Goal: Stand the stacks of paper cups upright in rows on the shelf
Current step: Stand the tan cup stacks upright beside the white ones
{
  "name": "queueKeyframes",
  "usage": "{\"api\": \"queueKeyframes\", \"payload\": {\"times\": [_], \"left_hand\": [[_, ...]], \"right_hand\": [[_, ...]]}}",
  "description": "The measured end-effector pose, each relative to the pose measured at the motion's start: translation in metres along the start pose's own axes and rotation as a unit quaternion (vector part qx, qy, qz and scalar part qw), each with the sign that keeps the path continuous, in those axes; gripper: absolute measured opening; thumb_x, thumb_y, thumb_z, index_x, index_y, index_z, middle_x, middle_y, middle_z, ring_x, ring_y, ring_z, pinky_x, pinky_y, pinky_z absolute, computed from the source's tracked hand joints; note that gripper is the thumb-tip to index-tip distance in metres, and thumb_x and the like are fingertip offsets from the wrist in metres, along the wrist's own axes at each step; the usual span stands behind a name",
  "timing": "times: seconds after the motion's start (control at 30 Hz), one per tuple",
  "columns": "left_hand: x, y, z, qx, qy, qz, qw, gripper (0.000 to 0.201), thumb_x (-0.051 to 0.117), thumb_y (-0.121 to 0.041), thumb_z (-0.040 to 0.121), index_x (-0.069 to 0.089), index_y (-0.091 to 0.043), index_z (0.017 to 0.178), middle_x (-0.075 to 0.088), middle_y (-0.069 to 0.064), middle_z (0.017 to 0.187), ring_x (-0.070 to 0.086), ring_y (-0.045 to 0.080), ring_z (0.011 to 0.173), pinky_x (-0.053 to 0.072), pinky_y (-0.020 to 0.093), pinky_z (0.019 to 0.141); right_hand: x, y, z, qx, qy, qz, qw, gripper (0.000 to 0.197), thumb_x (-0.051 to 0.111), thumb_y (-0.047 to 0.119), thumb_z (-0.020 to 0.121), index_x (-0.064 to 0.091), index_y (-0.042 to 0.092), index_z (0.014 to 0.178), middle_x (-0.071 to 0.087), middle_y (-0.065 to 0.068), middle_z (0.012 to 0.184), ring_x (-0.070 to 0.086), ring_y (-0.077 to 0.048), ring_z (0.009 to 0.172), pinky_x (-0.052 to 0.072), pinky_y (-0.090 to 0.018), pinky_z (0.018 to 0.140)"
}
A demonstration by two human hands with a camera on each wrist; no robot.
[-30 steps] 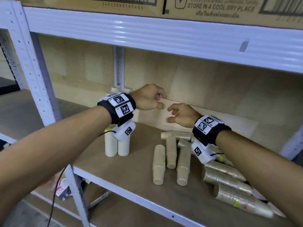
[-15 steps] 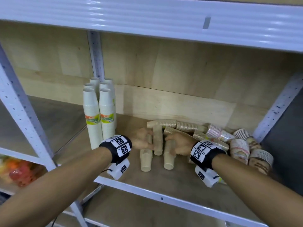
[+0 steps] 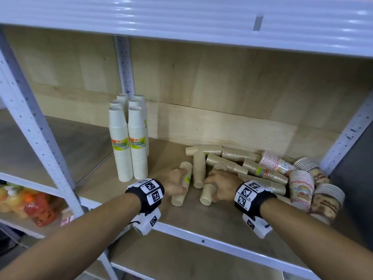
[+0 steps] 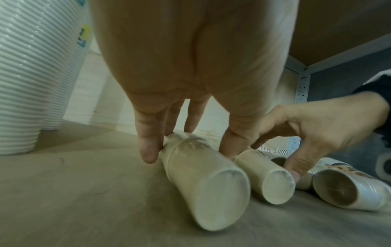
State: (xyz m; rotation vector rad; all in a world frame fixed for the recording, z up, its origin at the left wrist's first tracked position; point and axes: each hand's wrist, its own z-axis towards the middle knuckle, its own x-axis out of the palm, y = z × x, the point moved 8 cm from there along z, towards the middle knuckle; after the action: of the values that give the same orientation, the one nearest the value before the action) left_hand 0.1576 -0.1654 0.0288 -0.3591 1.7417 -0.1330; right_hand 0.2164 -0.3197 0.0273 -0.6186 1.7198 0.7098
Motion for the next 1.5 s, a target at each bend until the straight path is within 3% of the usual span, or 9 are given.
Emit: {"api": "queueKeyframes", "payload": {"times": [0.17,0.33,0.5,0.67,0.9,1.0,1.17,1.3,1.5], "left_hand": [[-0.001,0.012,-0.005,-0.011,0.014,-0.015,1.0,0.083,0.064,-0.045,0.077,0.028,-0.037,0.151,0.042,-0.001,0.151,0.047,0.021,0.133,0.045,0.035,0.103],[0.006,0.019,-0.009,-0.013,0.033,-0.007,0.999,0.1,0.071,-0.055,0.069,0.018,-0.042,0.152,0.044,0.001,0.149,0.046,0.024,0.132,0.045,0.037,0.102],[0.005,0.021,-0.007,-0.014,0.036,-0.006,0.999,0.096,0.073,-0.036,0.076,0.017,-0.036,0.154,0.049,0.003,0.144,0.052,0.024,0.125,0.049,0.033,0.095],[-0.018,0.016,-0.007,-0.005,0.048,0.007,0.999,0.081,0.068,-0.026,0.086,0.025,-0.023,0.155,0.049,0.004,0.143,0.051,0.023,0.127,0.042,0.024,0.088],[-0.072,0.014,0.005,-0.01,0.009,-0.014,1.0,0.049,0.067,-0.022,0.085,0.056,-0.017,0.133,0.058,0.0,0.126,0.056,0.017,0.1,0.043,0.024,0.072],[-0.097,0.007,0.009,-0.001,-0.033,-0.009,0.999,0.036,0.065,-0.021,0.087,0.062,-0.014,0.122,0.057,-0.004,0.115,0.053,0.015,0.093,0.043,0.023,0.071],[-0.122,-0.001,0.024,0.007,-0.066,-0.02,0.998,0.029,0.07,-0.017,0.084,0.064,-0.014,0.111,0.058,0.005,0.116,0.056,0.019,0.094,0.049,0.025,0.071],[-0.14,-0.006,0.037,0.011,-0.08,-0.006,0.997,0.032,0.07,-0.012,0.084,0.064,-0.01,0.115,0.057,0.007,0.119,0.056,0.021,0.099,0.048,0.026,0.073],[-0.16,0.0,0.065,-0.024,-0.102,0.003,0.994,0.038,0.06,-0.001,0.088,0.061,-0.006,0.126,0.053,0.009,0.133,0.056,0.024,0.115,0.047,0.026,0.081]], "right_hand": [[0.007,0.015,0.008,-0.018,0.0,-0.047,0.999,0.066,0.076,0.034,0.071,0.055,0.035,0.134,0.051,0.007,0.129,0.046,-0.019,0.114,0.034,-0.031,0.098],[0.009,0.026,0.012,-0.026,0.009,-0.076,0.997,0.063,0.073,0.031,0.075,0.053,0.036,0.134,0.05,0.007,0.127,0.045,-0.02,0.11,0.033,-0.031,0.091],[0.006,0.026,0.016,-0.022,0.021,-0.067,0.997,0.058,0.076,0.033,0.071,0.059,0.035,0.126,0.055,0.007,0.121,0.048,-0.019,0.109,0.032,-0.028,0.084],[-0.016,0.021,0.019,-0.012,0.001,-0.012,1.0,0.038,0.074,0.034,0.069,0.064,0.028,0.105,0.064,0.006,0.1,0.06,-0.014,0.09,0.05,-0.031,0.074],[-0.073,0.018,0.028,0.004,-0.067,0.025,0.997,0.034,0.072,0.033,0.069,0.06,0.025,0.099,0.061,0.004,0.086,0.059,-0.017,0.079,0.046,-0.027,0.062],[-0.1,0.017,0.029,0.02,-0.099,0.037,0.994,0.038,0.072,0.036,0.069,0.056,0.023,0.101,0.062,-0.002,0.094,0.06,-0.022,0.084,0.047,-0.028,0.064],[-0.136,0.017,0.035,0.028,-0.149,0.062,0.986,0.044,0.069,0.04,0.071,0.054,0.024,0.109,0.061,0.002,0.106,0.059,-0.023,0.091,0.053,-0.035,0.078],[-0.158,0.014,0.046,0.03,-0.208,0.092,0.973,0.038,0.067,0.039,0.069,0.054,0.028,0.103,0.061,0.006,0.091,0.058,-0.022,0.088,0.051,-0.033,0.073],[-0.169,0.015,0.076,0.035,-0.248,0.13,0.959,0.032,0.061,0.043,0.072,0.052,0.029,0.1,0.066,-0.001,0.092,0.061,-0.025,0.085,0.053,-0.037,0.073]]}}
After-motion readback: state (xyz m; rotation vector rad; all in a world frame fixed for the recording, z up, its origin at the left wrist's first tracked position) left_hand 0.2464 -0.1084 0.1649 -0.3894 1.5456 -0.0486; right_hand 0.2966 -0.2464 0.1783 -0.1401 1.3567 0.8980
